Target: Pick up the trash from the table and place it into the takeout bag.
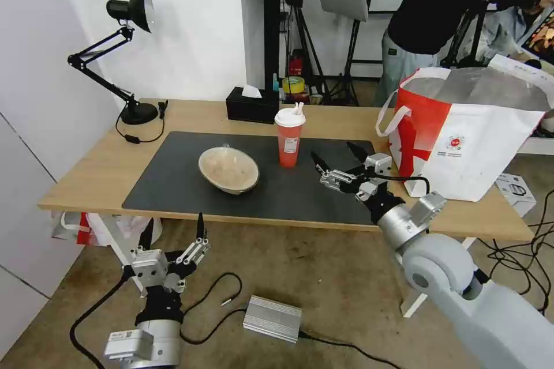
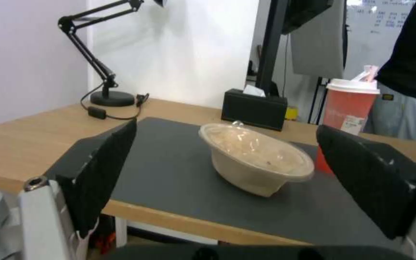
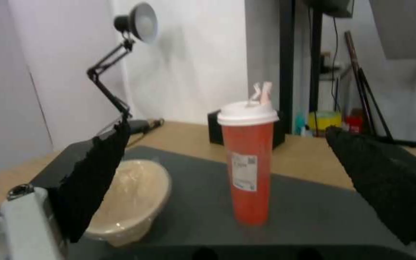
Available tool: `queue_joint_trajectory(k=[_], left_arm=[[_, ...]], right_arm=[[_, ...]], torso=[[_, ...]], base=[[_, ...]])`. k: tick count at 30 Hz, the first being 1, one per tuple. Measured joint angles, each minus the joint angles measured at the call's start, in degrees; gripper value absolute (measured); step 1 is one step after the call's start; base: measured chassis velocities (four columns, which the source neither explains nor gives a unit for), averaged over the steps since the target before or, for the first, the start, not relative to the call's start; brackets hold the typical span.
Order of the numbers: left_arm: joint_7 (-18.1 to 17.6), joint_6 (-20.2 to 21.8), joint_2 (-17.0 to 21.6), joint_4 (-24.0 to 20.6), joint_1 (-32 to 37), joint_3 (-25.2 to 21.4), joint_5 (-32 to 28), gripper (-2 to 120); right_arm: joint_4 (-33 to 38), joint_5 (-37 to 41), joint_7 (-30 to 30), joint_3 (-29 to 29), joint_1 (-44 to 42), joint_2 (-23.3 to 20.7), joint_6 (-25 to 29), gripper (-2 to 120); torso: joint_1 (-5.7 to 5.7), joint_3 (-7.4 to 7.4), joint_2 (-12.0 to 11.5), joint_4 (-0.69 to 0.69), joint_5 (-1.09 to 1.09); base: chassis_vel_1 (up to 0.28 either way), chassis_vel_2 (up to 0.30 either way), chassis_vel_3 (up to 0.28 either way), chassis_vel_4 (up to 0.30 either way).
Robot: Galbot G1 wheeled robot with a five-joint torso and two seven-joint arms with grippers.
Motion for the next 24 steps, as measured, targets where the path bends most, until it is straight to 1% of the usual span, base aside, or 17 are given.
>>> queue_joint_trajectory(k=[8, 24], left_arm=[[0.0, 0.0, 0.0, 0.0, 0.0, 0.0, 0.0, 100], [-0.1, 0.0, -0.5, 0.4, -0.3, 0.2, 0.0, 100]], right_arm=[[-1.3, 1.3, 1.1, -0.9, 1.8, -0.5, -2.4, 100], [-2.2, 5.8, 0.0, -1.9, 4.5, -1.3, -6.8, 100]], torso=[[0.0, 0.0, 0.0, 0.0, 0.0], [0.0, 0.0, 0.0, 0.0, 0.0]], base=[[0.0, 0.0, 0.0, 0.0], [0.0, 0.0, 0.0, 0.0]])
